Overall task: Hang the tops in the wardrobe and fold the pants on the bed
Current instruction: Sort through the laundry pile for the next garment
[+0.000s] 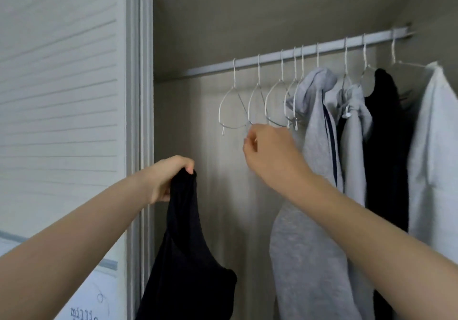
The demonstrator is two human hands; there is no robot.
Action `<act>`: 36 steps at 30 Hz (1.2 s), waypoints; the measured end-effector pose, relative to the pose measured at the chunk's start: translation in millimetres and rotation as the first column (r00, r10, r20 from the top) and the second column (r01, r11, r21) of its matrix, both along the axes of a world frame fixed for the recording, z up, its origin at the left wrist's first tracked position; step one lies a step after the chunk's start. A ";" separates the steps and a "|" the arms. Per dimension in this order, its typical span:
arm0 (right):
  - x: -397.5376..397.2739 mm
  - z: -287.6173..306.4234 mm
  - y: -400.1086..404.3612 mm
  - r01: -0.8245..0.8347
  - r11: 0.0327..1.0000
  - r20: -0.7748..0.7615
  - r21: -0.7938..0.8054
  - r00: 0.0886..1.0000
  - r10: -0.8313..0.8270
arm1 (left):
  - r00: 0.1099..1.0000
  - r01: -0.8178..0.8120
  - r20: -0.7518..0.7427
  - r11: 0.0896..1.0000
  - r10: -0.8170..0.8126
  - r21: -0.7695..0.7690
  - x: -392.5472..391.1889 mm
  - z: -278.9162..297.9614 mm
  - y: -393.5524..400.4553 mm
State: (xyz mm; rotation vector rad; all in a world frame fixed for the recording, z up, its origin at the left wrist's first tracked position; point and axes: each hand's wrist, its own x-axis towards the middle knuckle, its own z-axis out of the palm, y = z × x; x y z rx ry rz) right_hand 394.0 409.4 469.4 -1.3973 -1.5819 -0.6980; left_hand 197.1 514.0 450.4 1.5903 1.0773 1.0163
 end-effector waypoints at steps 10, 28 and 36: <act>51.5 140.8 46.8 0.314 0.943 -0.052 0.108 0.949 -0.310 | 0.980 -0.097 -0.145 0.963 0.137 0.251 4.5 30.2 14.0; 107.4 126.8 91.3 -0.064 0.962 -0.687 -0.265 0.713 -0.142 | 0.994 -0.062 -0.075 0.971 0.082 0.229 4.3 24.5 12.8; 82.7 137.8 109.0 -0.237 0.970 -0.755 -0.062 0.646 0.109 | 0.989 -0.055 -0.123 0.972 0.085 0.230 -1.7 10.9 21.5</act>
